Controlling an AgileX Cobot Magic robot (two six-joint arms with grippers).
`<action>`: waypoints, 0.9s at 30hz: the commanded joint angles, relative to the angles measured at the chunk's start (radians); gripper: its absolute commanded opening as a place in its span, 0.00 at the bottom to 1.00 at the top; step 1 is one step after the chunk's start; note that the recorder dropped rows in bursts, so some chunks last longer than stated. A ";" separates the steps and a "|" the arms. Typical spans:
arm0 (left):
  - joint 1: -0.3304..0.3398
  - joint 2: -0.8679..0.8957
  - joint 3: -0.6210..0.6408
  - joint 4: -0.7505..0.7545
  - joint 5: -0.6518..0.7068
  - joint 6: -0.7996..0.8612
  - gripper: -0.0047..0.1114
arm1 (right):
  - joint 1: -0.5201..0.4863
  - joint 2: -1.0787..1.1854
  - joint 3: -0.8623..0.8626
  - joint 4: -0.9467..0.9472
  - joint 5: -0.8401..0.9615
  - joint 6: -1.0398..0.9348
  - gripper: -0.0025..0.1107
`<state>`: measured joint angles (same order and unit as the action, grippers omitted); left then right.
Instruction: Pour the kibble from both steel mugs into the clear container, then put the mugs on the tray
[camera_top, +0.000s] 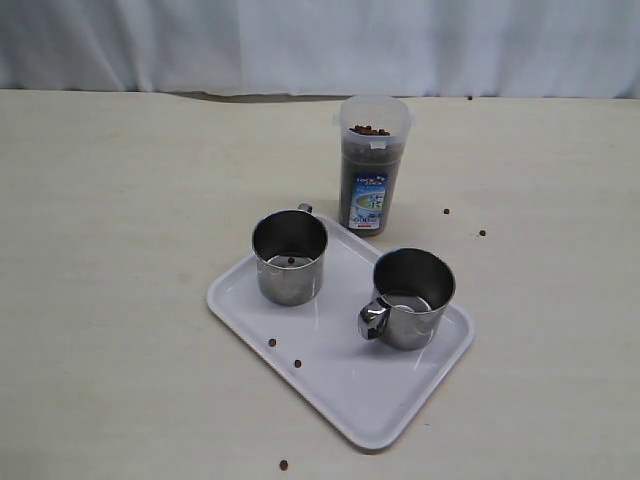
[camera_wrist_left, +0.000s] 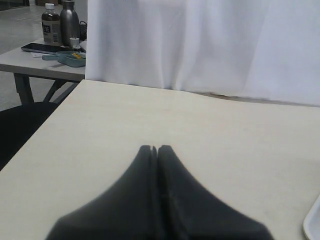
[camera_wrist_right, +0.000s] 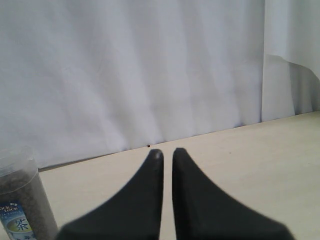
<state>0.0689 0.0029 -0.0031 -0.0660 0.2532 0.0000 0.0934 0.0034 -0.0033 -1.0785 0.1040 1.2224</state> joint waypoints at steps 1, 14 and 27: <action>-0.005 -0.003 0.003 0.013 0.002 0.000 0.04 | 0.003 -0.003 0.003 0.001 0.002 -0.005 0.07; -0.134 -0.003 0.003 0.051 -0.010 0.000 0.04 | 0.003 -0.003 0.003 0.001 0.002 -0.005 0.07; -0.134 -0.003 0.003 0.053 -0.134 0.000 0.04 | 0.003 -0.003 0.003 0.001 0.002 -0.005 0.07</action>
<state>-0.0591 0.0029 -0.0031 -0.0173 0.1603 0.0000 0.0934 0.0034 -0.0033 -1.0785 0.1040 1.2224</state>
